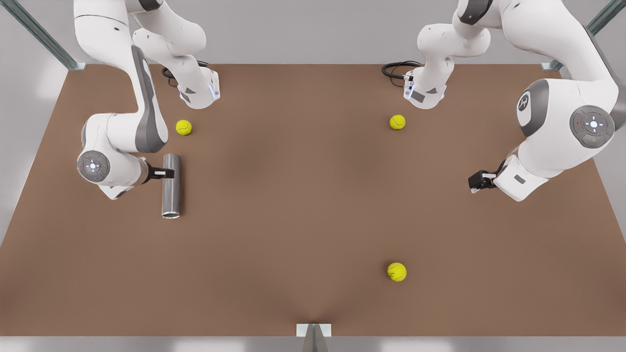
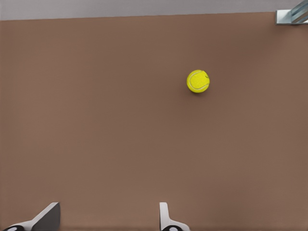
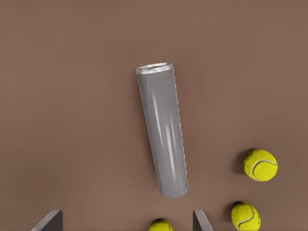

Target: Put the tennis tube upright

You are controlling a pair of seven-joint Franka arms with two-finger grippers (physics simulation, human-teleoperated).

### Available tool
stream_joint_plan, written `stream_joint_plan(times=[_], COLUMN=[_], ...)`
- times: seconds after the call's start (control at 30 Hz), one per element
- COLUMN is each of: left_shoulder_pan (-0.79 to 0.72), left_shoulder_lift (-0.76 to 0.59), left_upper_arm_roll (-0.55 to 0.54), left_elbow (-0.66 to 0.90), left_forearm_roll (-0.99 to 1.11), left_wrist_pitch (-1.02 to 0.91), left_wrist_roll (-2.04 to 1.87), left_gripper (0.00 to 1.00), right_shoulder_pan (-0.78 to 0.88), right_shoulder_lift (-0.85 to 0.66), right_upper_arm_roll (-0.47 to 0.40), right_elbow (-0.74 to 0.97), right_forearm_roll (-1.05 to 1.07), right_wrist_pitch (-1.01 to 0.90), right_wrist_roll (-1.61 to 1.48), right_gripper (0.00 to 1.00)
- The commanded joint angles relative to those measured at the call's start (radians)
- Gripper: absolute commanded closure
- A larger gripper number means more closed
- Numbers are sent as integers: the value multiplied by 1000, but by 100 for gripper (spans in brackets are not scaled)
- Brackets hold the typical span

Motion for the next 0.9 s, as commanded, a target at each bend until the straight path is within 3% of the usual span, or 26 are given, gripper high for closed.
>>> stream_joint_plan(times=[0.0, 0.33, 0.43, 0.6, 0.87], left_shoulder_pan=[0, 0, 0, 0, 0], left_shoulder_lift=[2, 13, 14, 14, 23], left_upper_arm_roll=[0, 0, 0, 0, 0], left_elbow=[0, 1, 1, 0, 1], left_forearm_roll=[0, -9, -11, -9, -11], left_wrist_pitch=[1, 0, -2, 0, 1], left_wrist_roll=[-9, -20, -35, -40, -38], left_gripper=[0, 0, 0, 0, 0], right_shoulder_pan=[-1, -58, -67, -76, -84], right_shoulder_lift=[-17, 139, 95, 70, 89], right_upper_arm_roll=[0, 0, 1, 0, -2], right_elbow=[-86, -159, -231, -374, -432], right_forearm_roll=[1, -1, -1, -1, 1], right_wrist_pitch=[345, 533, 546, 735, 757], right_wrist_roll=[48, -252, -409, -634, -674], right_gripper=[0, 0, 0, 0, 0])
